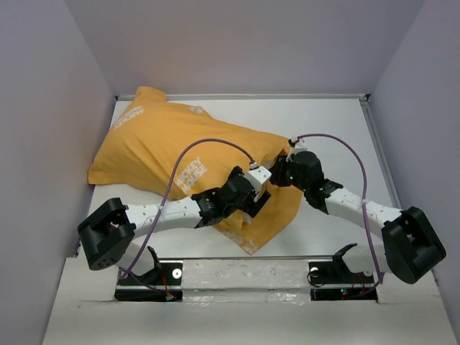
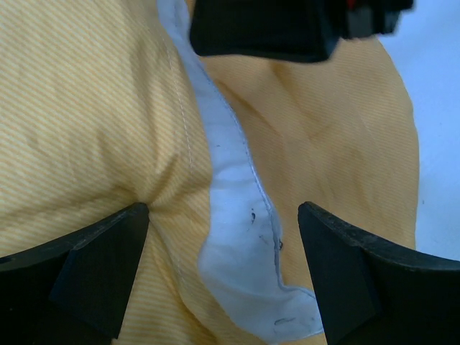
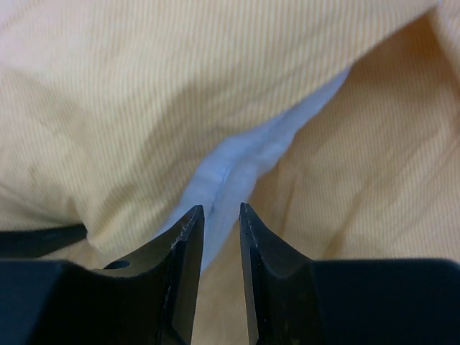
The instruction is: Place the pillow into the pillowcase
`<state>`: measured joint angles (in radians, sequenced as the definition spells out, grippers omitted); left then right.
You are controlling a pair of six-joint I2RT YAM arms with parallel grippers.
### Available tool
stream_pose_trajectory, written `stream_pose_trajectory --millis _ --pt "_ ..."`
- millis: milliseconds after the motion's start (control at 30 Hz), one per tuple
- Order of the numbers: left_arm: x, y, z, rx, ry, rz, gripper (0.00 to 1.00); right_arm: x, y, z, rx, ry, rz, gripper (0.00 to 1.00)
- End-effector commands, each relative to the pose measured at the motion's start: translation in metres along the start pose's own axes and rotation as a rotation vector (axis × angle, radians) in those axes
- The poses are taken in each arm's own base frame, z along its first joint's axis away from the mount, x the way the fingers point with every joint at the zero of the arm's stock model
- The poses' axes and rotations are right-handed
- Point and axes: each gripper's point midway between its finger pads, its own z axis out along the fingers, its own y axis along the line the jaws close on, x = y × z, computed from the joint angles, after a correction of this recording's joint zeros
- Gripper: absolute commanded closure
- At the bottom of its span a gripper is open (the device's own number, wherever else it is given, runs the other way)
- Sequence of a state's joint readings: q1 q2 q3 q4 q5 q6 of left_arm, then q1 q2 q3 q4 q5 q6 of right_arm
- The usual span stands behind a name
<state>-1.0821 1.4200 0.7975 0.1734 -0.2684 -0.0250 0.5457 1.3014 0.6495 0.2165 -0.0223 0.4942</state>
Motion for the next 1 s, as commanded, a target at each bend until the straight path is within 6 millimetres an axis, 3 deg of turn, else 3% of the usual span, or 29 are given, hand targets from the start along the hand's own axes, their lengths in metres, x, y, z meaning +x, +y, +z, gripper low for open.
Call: stream_pose_trajectory --millis 0,33,67,100,200,233,300,367,433,500,600,633,667,767,800,833,900,967 --pt "-0.010 0.014 0.014 -0.057 -0.024 -0.004 0.14 0.025 -0.009 -0.007 0.016 0.035 0.017 0.71" --pt "-0.014 0.016 0.011 -0.055 -0.043 -0.013 0.25 0.028 -0.010 -0.009 0.016 0.042 0.019 0.74" --pt "-0.014 0.017 0.012 -0.052 -0.050 -0.018 0.25 0.035 -0.013 -0.011 0.019 0.062 0.019 0.75" --pt "-0.026 0.020 0.005 -0.049 -0.096 -0.044 0.31 0.037 -0.012 -0.015 0.003 0.063 0.010 0.73" --pt "-0.046 0.037 -0.004 -0.016 -0.195 -0.150 0.49 0.057 0.004 -0.029 -0.099 0.122 -0.008 0.58" --pt "-0.055 0.037 -0.007 0.014 -0.219 -0.163 0.52 0.063 0.009 -0.033 -0.119 0.138 -0.012 0.46" --pt "-0.062 0.044 -0.009 0.006 -0.241 -0.167 0.60 0.067 0.006 -0.035 -0.113 0.143 0.002 0.39" --pt "-0.067 0.047 -0.012 0.008 -0.257 -0.177 0.64 0.071 0.008 -0.032 -0.112 0.155 0.010 0.42" --pt "-0.075 0.053 -0.020 0.019 -0.300 -0.212 0.72 0.075 0.002 -0.024 -0.080 0.162 0.028 0.50" --pt "-0.081 0.056 -0.027 0.031 -0.326 -0.247 0.74 0.073 0.013 -0.017 -0.107 0.153 0.035 0.57" --pt "-0.079 0.047 -0.031 0.099 -0.340 -0.274 0.81 0.074 0.020 0.000 -0.098 0.152 0.040 0.72" --pt "-0.078 0.047 -0.032 0.100 -0.341 -0.285 0.81 0.072 0.019 0.003 -0.085 0.144 0.044 0.73" --pt "-0.077 0.041 -0.032 0.139 -0.333 -0.288 0.80 0.072 0.017 0.008 -0.080 0.134 0.047 0.73" --pt "-0.070 0.018 -0.030 0.245 -0.259 -0.243 0.57 0.079 0.017 0.015 -0.088 0.150 0.059 0.72" --pt "-0.064 0.020 -0.026 0.210 -0.230 -0.229 0.38 0.080 0.019 0.016 -0.097 0.146 0.069 0.69" --pt "-0.060 0.020 -0.026 0.192 -0.215 -0.213 0.01 0.081 0.020 0.018 -0.108 0.144 0.076 0.66" --pt "-0.047 0.013 -0.026 0.195 -0.179 -0.201 0.01 0.079 0.018 0.021 -0.095 0.132 0.079 0.66" --pt "-0.040 0.013 -0.024 0.174 -0.157 -0.199 0.01 0.078 0.011 0.019 -0.058 0.122 0.075 0.73"
